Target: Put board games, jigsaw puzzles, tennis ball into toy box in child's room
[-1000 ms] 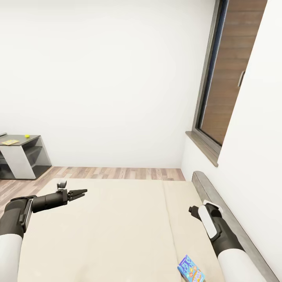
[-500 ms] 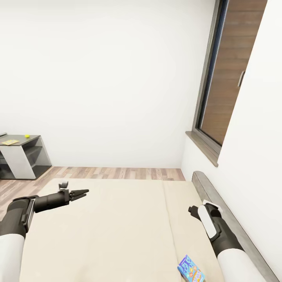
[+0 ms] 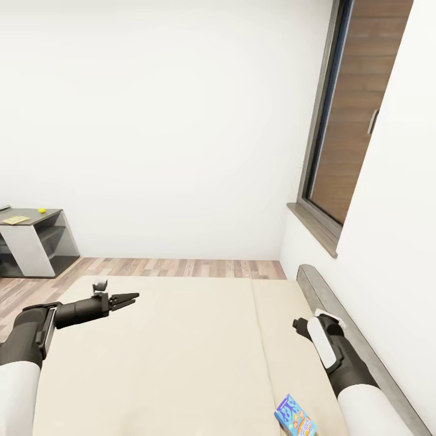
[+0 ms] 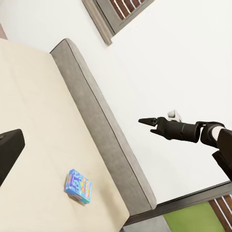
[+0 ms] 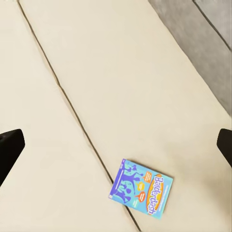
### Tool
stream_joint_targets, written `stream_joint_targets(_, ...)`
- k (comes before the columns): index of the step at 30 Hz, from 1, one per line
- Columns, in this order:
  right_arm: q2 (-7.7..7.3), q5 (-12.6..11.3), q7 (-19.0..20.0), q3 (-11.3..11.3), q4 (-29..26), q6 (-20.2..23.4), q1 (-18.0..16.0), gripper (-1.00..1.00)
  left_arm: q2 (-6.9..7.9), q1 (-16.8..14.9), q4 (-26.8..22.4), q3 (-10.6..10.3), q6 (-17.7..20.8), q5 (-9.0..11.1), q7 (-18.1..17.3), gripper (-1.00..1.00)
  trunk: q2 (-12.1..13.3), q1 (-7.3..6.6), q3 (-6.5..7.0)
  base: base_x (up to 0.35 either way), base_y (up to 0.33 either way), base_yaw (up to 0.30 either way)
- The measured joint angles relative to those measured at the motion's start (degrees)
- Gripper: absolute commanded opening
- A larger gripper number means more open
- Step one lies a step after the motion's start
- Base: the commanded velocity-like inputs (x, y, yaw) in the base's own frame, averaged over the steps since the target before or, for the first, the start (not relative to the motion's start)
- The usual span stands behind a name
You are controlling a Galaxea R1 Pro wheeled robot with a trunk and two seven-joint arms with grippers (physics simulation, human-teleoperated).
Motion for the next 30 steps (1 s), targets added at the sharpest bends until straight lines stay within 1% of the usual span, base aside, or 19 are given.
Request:
stream_joint_targets(11, -0.39, -0.1, 0.1, 0.0, -0.9, 0.3, 0.1, 1.00, 0.04, 0.0, -0.1, 0.0, 0.1, 0.1, 0.0, 1.00, 0.0, 0.00, 0.00, 0.000, 0.000, 0.000)
stream_joint_targets(14, -0.51, -0.1, 0.3, 0.0, -2.6, 1.2, 0.4, 1.00, 0.06, 0.0, -0.1, -0.1, 0.1, 0.1, 0.0, 1.00, 0.0, 0.00, 0.00, 0.000, 0.000, 0.000)
stream_joint_targets(17, -0.64, -0.1, 0.8, 0.1, -5.8, 1.8, 0.8, 1.00, 0.11, 0.0, 0.0, 0.0, 0.1, 0.1, 0.0, 1.00, 0.0, 0.00, -0.04, 0.000, 0.000, 0.000)
stream_joint_targets(21, -0.59, -0.1, 1.2, 0.2, -7.6, 2.0, 1.0, 1.00, 0.13, 0.0, 0.0, 0.1, 0.2, 0.1, 0.0, 1.00, 0.0, 0.00, -0.28, 0.000, 0.000, 0.000)
stream_joint_targets(26, -0.13, 0.3, 1.2, 0.3, -8.1, 2.1, 1.0, 1.00, 0.13, 0.0, 0.0, 0.1, 0.2, 0.1, 0.0, 1.00, 0.0, 0.00, -0.72, 0.000, 0.000, 0.000)
stream_joint_targets(30, -0.36, 0.2, 1.2, 0.1, -8.2, 2.1, 1.1, 1.00, 0.18, 0.0, 0.0, 0.0, 0.2, 0.1, 0.0, 1.00, 0.0, 0.00, -1.09, 0.000, 0.000, 0.000)
